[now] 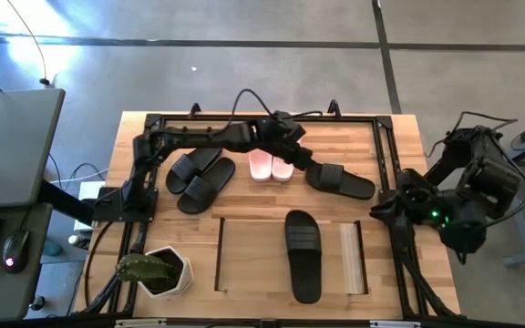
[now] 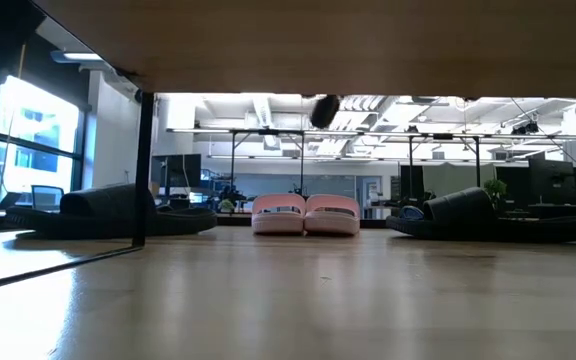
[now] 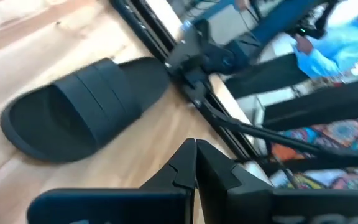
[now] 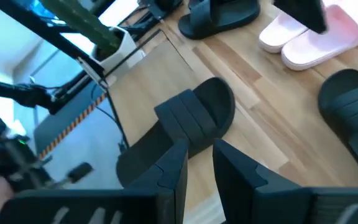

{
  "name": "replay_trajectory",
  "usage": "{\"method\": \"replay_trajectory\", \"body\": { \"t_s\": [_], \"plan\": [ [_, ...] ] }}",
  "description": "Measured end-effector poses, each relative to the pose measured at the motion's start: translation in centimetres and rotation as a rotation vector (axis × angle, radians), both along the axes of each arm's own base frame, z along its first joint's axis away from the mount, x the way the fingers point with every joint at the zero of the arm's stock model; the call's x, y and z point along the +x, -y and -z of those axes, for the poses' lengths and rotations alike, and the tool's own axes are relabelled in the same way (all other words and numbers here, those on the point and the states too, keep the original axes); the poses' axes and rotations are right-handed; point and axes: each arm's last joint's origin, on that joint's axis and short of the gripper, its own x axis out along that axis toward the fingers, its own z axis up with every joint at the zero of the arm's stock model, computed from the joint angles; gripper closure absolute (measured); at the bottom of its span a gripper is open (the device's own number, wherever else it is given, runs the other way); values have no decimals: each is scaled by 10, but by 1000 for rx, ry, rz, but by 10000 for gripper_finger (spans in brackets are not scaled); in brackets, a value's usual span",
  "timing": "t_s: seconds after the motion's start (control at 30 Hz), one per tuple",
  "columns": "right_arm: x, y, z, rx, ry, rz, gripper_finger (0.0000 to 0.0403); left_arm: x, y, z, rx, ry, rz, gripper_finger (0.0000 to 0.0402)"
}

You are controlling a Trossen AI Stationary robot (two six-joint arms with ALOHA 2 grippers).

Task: Pick and place slides into the shelf
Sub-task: Put the black slipper on the shelf

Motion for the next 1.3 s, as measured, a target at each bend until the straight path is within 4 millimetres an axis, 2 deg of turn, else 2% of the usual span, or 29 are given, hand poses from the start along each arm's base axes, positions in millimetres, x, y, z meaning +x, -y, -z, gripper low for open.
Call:
{"method": "replay_trajectory", "body": {
  "t_s": [0.23, 0.47, 0.53, 0.73, 0.9, 1.03, 1.13, 1.2, 1.3],
  "plan": [
    [5, 5, 0, 49, -6, 76, 336, 7, -1, 17, -1, -53, -57, 401],
    [21, 12, -2, 34, 1, 90, 336, 8, 1, 14, 15, -20, 46, 401],
    [33, 6, -5, 53, 32, 23, 336, 8, 3, 14, -3, -2, 114, 401],
    [80, -30, -17, 80, 198, -348, 336, 7, 8, 13, -12, 36, 270, 401],
    [125, -37, -22, 54, 380, -544, 336, 7, 9, 12, -7, 64, 349, 401],
    [168, -19, -27, 23, 569, -734, 336, 7, 10, 12, 1, 78, 390, 401],
    [189, 12, -25, -49, 613, -776, 336, 6, 10, 12, 4, 80, 396, 401],
    [190, 40, -23, -99, 558, -720, 336, 6, 10, 12, 5, 82, 399, 401],
    [169, 78, -28, -246, 469, -582, 336, 6, 11, 12, -4, 79, 409, 401]
  ]
}}
